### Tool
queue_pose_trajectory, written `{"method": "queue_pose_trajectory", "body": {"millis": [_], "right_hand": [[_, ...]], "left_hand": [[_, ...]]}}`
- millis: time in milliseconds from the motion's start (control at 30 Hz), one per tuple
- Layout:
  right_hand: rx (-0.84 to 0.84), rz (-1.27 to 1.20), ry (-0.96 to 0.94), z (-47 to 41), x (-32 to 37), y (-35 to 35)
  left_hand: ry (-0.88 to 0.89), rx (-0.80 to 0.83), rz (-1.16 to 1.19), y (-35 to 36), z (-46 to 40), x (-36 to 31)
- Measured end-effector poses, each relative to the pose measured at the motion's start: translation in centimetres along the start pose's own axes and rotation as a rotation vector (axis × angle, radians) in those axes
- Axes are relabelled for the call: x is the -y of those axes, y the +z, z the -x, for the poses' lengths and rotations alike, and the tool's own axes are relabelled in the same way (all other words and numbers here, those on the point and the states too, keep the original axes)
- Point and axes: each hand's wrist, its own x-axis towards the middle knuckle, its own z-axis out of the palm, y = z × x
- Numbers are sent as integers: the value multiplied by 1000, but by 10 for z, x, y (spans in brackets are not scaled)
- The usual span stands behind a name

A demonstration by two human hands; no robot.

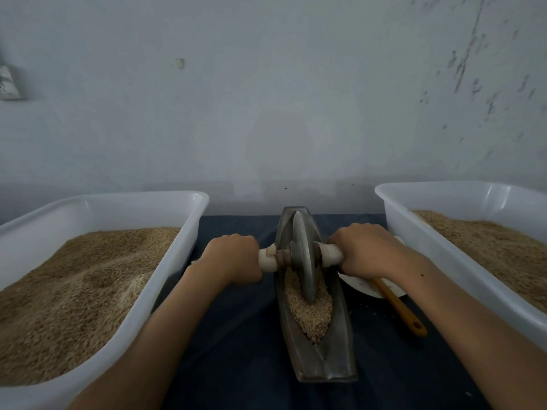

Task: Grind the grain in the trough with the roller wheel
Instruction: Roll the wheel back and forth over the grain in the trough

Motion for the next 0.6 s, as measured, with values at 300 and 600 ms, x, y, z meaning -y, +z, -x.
{"method": "queue_pose_trajectory", "body": {"millis": [300,600], "right_hand": [[-216,4,38,-4,-2,17],[-121,-7,19,-1,0,8]], "left_hand": [[-15,-351,-97,11,-1,-6],[5,-211,-57,5,1,-5]]}}
